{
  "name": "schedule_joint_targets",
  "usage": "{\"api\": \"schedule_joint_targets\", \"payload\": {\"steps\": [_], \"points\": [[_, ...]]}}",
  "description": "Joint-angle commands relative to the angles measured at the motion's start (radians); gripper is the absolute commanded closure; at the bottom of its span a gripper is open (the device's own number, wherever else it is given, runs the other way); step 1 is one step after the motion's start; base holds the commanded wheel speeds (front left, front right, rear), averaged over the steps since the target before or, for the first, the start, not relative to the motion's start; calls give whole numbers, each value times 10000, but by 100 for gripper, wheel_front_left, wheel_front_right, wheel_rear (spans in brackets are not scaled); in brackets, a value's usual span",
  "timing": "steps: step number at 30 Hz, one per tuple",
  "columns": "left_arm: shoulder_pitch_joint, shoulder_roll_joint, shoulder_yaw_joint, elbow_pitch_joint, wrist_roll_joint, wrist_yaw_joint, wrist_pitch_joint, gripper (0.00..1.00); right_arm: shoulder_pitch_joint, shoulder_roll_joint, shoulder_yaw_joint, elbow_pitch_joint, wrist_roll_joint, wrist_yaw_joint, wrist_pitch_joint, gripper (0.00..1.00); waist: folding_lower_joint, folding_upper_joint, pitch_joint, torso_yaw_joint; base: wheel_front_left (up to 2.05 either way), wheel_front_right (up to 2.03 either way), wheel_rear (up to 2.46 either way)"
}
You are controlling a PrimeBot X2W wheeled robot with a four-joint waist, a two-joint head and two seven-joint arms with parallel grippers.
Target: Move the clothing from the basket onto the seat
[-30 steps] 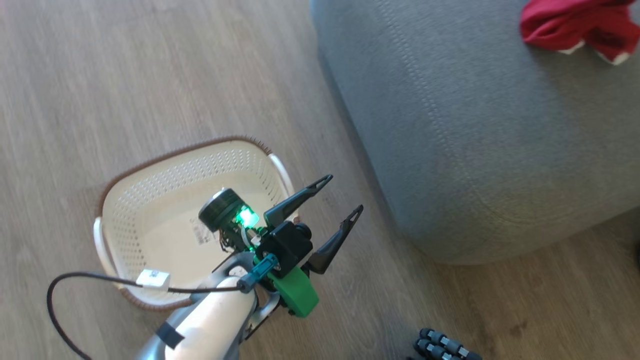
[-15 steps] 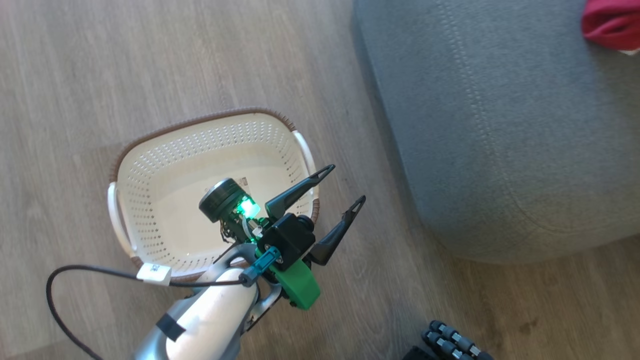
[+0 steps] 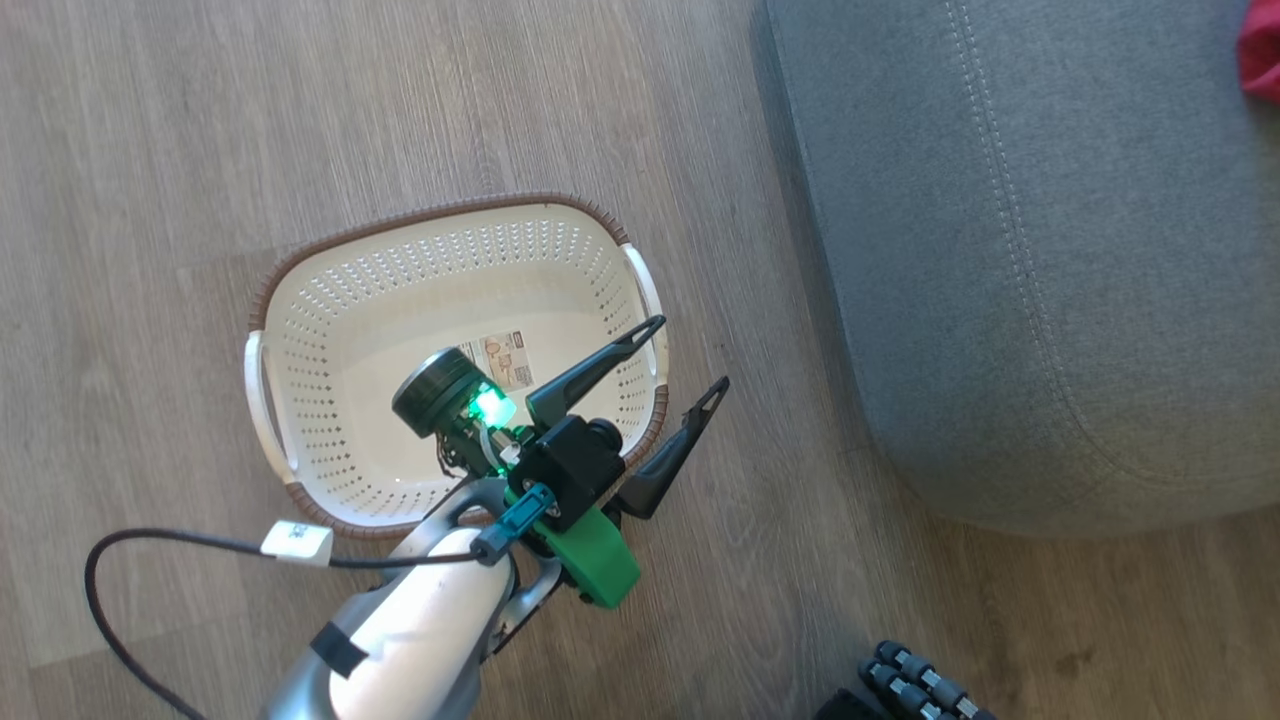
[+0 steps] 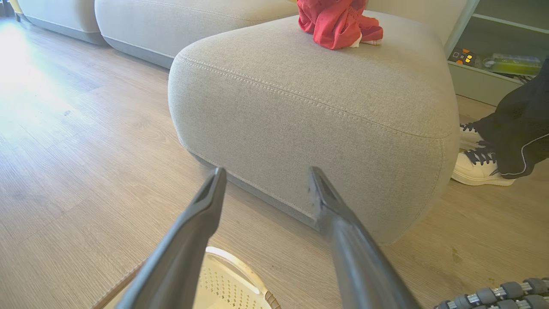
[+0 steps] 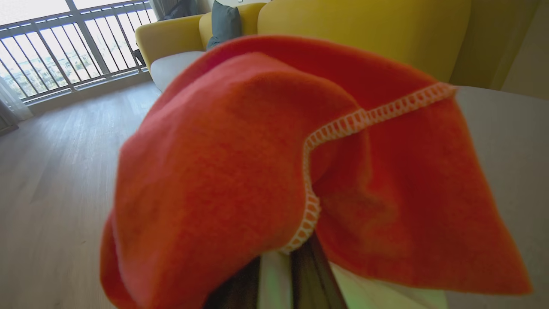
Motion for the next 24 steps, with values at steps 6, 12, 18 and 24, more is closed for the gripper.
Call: {"api": "schedule_joint_targets", "payload": {"steps": [6,12,18,24], "points": [[-173,-31,248,-413,93,-10,-49,0,481,-340,-213,-150,-305,-2,108,100,-1,0,115,26,0,0,0],[-232,37,270,-406,121,-10,-49,0,1179,-374,-712,-140,-586,-2,625,100,-1,0,300,57,0,0,0],[-232,89,337,-367,146,-10,-49,0,1380,-347,-1072,-138,-956,-2,873,100,-1,0,462,99,0,0,0],[-199,126,357,-361,192,-10,-49,0,1194,-199,-1327,-137,-1285,-2,900,100,-1,0,547,113,0,0,0]]}}
